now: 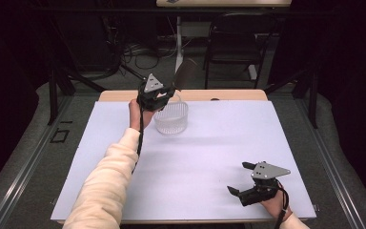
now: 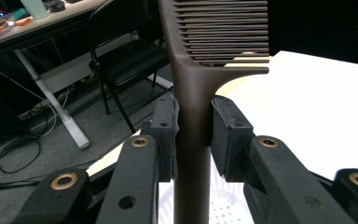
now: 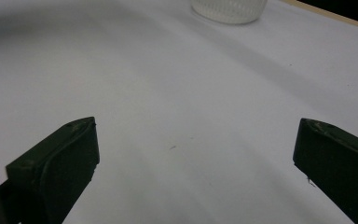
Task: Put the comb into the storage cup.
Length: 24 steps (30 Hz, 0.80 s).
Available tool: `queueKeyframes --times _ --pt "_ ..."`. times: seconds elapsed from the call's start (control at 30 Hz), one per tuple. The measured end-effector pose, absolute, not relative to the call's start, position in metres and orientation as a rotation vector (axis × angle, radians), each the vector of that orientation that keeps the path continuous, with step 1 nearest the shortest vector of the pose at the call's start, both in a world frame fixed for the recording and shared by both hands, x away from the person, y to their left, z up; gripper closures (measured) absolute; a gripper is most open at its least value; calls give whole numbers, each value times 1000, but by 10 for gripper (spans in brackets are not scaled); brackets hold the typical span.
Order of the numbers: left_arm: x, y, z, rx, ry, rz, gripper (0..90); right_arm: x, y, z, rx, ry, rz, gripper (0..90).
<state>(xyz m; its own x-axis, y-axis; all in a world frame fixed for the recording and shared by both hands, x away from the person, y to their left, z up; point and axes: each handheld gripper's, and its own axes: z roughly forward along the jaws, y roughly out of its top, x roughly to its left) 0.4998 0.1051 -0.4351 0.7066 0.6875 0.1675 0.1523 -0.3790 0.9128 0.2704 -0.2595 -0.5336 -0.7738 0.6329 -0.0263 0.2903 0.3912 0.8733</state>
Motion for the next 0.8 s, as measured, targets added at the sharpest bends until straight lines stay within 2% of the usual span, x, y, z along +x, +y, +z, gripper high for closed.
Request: queueKeyframes --times 0.8 --pt "507 104 -445 1947 635 626 721 270 -259 -533 805 2295 1343 0"
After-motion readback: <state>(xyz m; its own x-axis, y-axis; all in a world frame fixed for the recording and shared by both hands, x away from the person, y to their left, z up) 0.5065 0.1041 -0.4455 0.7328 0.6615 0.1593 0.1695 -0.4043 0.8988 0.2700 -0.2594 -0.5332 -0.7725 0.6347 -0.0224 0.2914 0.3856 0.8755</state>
